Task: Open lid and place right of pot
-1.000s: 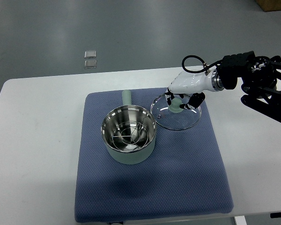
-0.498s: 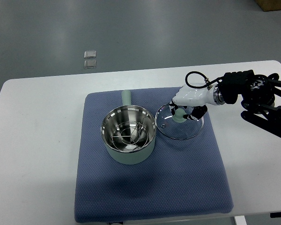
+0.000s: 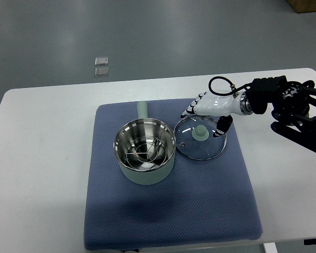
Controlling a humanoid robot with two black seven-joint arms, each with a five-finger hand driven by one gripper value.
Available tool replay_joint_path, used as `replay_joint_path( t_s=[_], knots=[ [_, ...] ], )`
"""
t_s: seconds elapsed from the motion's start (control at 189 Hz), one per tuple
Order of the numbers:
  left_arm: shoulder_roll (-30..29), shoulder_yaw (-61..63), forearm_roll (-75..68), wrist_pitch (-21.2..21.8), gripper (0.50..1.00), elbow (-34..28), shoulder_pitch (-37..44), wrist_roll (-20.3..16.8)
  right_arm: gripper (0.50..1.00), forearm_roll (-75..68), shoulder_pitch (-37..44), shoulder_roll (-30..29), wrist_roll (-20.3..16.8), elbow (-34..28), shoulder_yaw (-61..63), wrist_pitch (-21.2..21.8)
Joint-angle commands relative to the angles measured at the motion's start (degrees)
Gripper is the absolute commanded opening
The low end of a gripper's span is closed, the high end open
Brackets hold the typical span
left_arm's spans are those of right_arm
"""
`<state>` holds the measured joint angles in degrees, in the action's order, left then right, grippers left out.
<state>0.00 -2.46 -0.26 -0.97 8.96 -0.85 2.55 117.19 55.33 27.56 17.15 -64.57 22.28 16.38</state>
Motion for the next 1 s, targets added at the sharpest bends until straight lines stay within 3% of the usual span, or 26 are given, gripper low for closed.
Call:
replay_joint_path(
  t_s=[0.0, 0.217, 0.434, 0.577, 0.736, 0.948, 0.995],
  knots=[
    [0.0, 0.0, 0.0, 0.0, 1.000, 0.0, 0.0, 0.0, 0.901, -1.9, 0.5, 0.4, -0.2, 1.5, 3.9, 0.0],
    [0.0, 0.0, 0.0, 0.0, 1.000, 0.0, 0.0, 0.0, 0.901, -21.6, 0.4, -1.3, -2.0, 9.7, 13.3, -1.7],
    [0.0, 0.0, 0.0, 0.0, 1.000, 0.0, 0.0, 0.0, 0.897, -59.6, -1.7, -3.7, -5.4, 14.5, 14.7, -9.9],
    [0.0, 0.0, 0.0, 0.0, 1.000, 0.0, 0.0, 0.0, 0.897, -80.8, -4.2, -4.0, -7.3, 14.7, 14.3, -18.0],
    [0.0, 0.0, 0.0, 0.0, 1.000, 0.0, 0.0, 0.0, 0.897, -92.5, -6.1, -6.6, -7.9, 14.6, 14.5, -22.3],
    [0.0, 0.1, 0.0, 0.0, 1.000, 0.0, 0.0, 0.0, 0.901, -101.9, -9.4, -8.1, -7.9, 14.7, 15.1, -23.5],
    [0.0, 0.0, 0.0, 0.0, 1.000, 0.0, 0.0, 0.0, 0.936, -103.6, -10.0, -8.1, -7.9, 14.7, 15.0, -23.6]
  ],
)
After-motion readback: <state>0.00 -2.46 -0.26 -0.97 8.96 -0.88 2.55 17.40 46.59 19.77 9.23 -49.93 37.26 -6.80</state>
